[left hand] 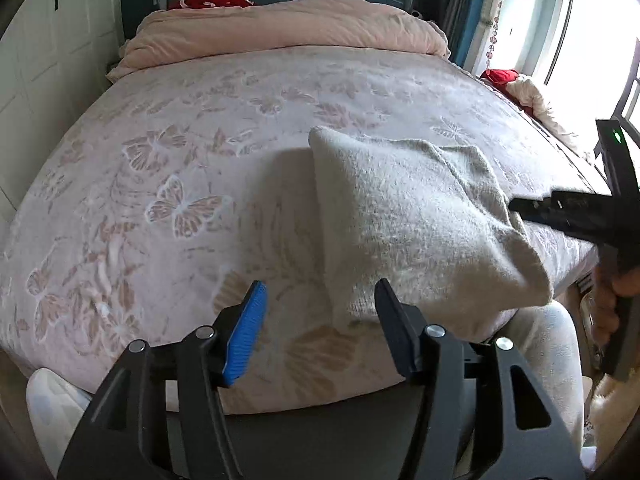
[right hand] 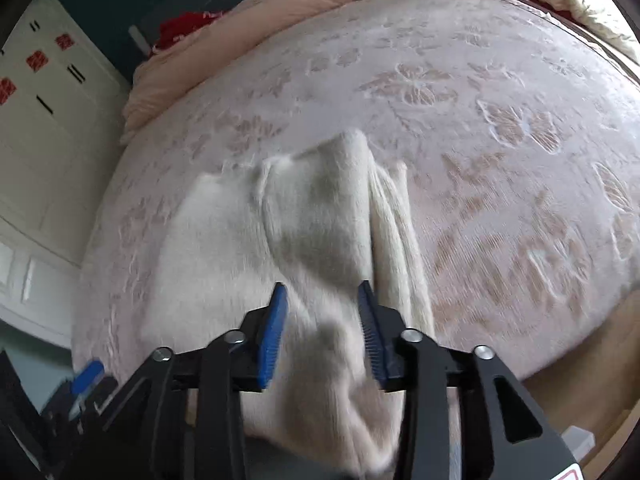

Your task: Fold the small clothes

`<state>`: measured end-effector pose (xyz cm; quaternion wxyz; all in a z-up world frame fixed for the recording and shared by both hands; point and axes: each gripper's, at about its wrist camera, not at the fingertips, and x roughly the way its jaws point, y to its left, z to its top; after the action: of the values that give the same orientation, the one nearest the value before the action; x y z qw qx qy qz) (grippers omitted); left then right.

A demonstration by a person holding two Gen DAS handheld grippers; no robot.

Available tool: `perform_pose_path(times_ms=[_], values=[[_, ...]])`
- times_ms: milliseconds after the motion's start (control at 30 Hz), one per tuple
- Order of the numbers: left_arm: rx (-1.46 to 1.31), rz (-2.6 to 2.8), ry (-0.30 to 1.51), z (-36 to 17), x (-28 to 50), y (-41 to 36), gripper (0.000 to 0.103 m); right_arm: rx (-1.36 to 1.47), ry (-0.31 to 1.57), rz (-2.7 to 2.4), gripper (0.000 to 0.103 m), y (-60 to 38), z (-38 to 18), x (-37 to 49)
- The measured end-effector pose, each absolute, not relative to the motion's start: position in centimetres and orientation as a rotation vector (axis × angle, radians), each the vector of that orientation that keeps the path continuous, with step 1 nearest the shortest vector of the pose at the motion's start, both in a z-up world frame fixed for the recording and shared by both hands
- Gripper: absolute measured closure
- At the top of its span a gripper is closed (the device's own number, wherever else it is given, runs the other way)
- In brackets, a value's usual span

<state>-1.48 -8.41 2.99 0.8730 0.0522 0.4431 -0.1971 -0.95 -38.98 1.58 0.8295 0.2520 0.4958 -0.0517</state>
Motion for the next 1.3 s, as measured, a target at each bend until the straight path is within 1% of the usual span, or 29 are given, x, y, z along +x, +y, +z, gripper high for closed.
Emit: perform_pose_path(times_ms=[33, 67, 100, 133, 167, 233, 300, 367, 400, 433, 467, 500, 533, 600, 667, 767, 833, 900, 967, 1033, 1067, 1100, 1167, 1200, 1300], values=[[0.11, -0.414, 0.932, 2.9, -1.4, -8.5, 0.049, 0.545, 1.073, -0.108, 0.051, -38.8, 0.6, -1.3], [0.11, -0.415, 0.936, 2.9, -1.5, -8.6, 0.048, 0.559, 1.092, -0.106, 0.051, -38.4, -0.5, -1.7], [0.106, -0.418, 0.94, 2.8, -1.5, -8.7, 0.048, 0.564, 1.114, -0.101, 0.053, -38.3, -2.0, -1.6], [0.105, -0.422, 0.944, 2.7, -1.6, -8.9, 0.048, 0.554, 1.121, -0.087, 0.083, -38.0, -2.7, -1.5], [0.109, -0.423, 0.947, 2.7, -1.6, -9.0, 0.048, 0.534, 1.124, -0.083, 0.088, -37.5, -2.7, -1.1], [0.13, -0.423, 0.947, 2.9, -1.8, -9.6, 0.048, 0.479, 1.045, -0.092, 0.089, -37.2, 0.0, -0.7], [0.15, -0.414, 0.929, 3.4, -2.0, -9.8, 0.048, 0.411, 0.937, -0.099, 0.09, -37.0, 3.8, -0.7], [0.152, -0.41, 0.926, 3.6, -2.1, -9.9, 0.047, 0.381, 0.901, -0.102, 0.09, -37.1, 5.2, -0.7], [0.152, -0.409, 0.93, 3.5, -2.1, -9.9, 0.042, 0.359, 0.926, -0.117, 0.09, -37.4, 4.4, -0.6], [0.151, -0.407, 0.935, 3.4, -2.0, -9.9, 0.041, 0.344, 0.954, -0.134, 0.089, -37.5, 3.3, -0.5], [0.155, -0.402, 0.945, 3.2, -2.0, -10.0, 0.041, 0.316, 1.017, -0.156, 0.088, -37.6, 1.2, -0.1], [0.158, -0.401, 0.954, 3.1, -2.0, -10.2, 0.041, 0.303, 1.121, -0.163, 0.087, -37.8, -2.1, 0.4], [0.163, -0.401, 0.962, 2.9, -2.0, -10.4, 0.04, 0.33, 1.136, -0.158, 0.086, -38.2, -3.5, 0.1], [0.186, -0.398, 0.973, 2.8, -2.0, -10.7, 0.041, 0.432, 1.087, -0.168, 0.085, -39.0, -1.7, -0.9], [0.207, -0.393, 0.961, 2.9, -2.3, -10.8, 0.039, 0.48, 1.023, -0.184, 0.079, -39.1, 1.0, -1.6], [0.212, -0.38, 0.962, 3.0, -2.3, -10.6, 0.037, 0.439, 0.929, -0.096, 0.079, -37.2, 5.5, -1.3], [0.215, -0.368, 0.973, 2.9, -2.1, -10.6, 0.037, 0.443, 0.916, -0.004, 0.079, -35.2, 7.0, -0.2], [0.218, -0.351, 0.98, 2.8, -2.0, -10.4, 0.037, 0.415, 0.93, 0.073, 0.079, -32.9, 7.0, 1.3], [0.216, -0.341, 0.979, 3.0, -2.0, -10.2, 0.037, 0.395, 0.994, 0.121, 0.079, -30.5, 5.2, 2.8], [0.217, -0.328, 0.973, 3.2, -1.9, -9.8, 0.037, 0.373, 1.143, 0.153, 0.08, -27.9, 0.2, 4.3], [0.213, -0.322, 0.97, 3.3, -1.8, -9.5, 0.037, 0.348, 1.182, 0.156, 0.081, -27.2, -2.0, 4.8], [0.209, -0.317, 0.969, 3.3, -1.8, -9.3, 0.037, 0.346, 1.139, 0.164, 0.082, -26.8, -2.8, 4.5], [0.203, -0.308, 0.975, 3.4, -1.7, -9.0, 0.037, 0.371, 1.138, 0.143, 0.083, -27.2, -1.6, 4.3], [0.202, -0.307, 0.974, 3.5, -1.7, -8.9, 0.037, 0.413, 1.118, 0.133, 0.083, -28.0, 0.0, 4.0], [0.204, -0.302, 0.973, 3.5, -1.7, -8.8, 0.036, 0.383, 1.014, 0.073, 0.084, -30.2, 4.1, 2.1]])
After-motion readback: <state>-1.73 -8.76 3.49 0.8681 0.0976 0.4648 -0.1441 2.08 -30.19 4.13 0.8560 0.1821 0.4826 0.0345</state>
